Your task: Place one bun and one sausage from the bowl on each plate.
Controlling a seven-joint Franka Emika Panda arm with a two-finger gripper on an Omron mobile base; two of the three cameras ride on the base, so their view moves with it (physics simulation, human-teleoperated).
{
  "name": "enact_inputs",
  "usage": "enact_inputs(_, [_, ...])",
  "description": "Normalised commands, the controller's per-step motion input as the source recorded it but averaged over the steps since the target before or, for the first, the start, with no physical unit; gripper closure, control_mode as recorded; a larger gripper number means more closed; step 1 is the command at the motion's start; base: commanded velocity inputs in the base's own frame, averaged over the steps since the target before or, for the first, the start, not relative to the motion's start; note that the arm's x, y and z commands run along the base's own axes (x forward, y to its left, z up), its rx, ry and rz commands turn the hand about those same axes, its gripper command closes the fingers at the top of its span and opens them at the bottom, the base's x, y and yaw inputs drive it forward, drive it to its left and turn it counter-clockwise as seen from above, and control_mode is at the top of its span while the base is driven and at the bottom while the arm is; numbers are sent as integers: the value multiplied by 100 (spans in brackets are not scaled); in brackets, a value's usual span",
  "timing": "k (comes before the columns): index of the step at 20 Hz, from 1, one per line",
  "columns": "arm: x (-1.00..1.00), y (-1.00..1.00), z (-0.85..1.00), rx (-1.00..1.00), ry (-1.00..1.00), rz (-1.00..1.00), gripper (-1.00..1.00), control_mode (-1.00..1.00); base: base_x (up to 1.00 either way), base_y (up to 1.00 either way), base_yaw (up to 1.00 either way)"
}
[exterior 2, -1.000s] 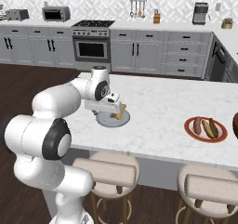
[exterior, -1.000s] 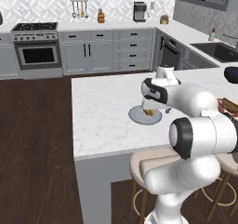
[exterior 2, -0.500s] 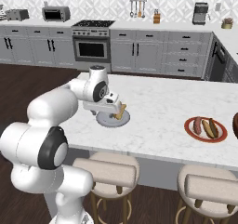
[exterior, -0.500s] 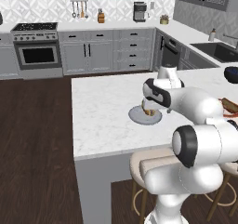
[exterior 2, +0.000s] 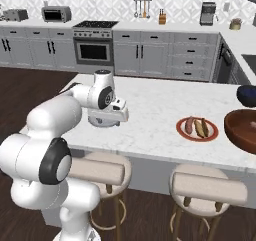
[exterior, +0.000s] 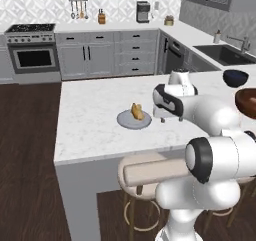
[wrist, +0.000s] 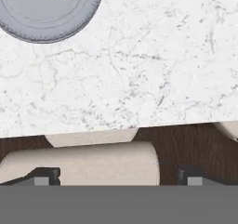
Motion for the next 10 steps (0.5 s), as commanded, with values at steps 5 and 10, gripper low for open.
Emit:
enact_inputs(5, [0, 0, 0, 0, 0, 0, -100, 100, 4, -100, -8])
enact_inputs(10, [0, 0, 0, 0, 0, 0, -100, 100, 7, -100, -5])
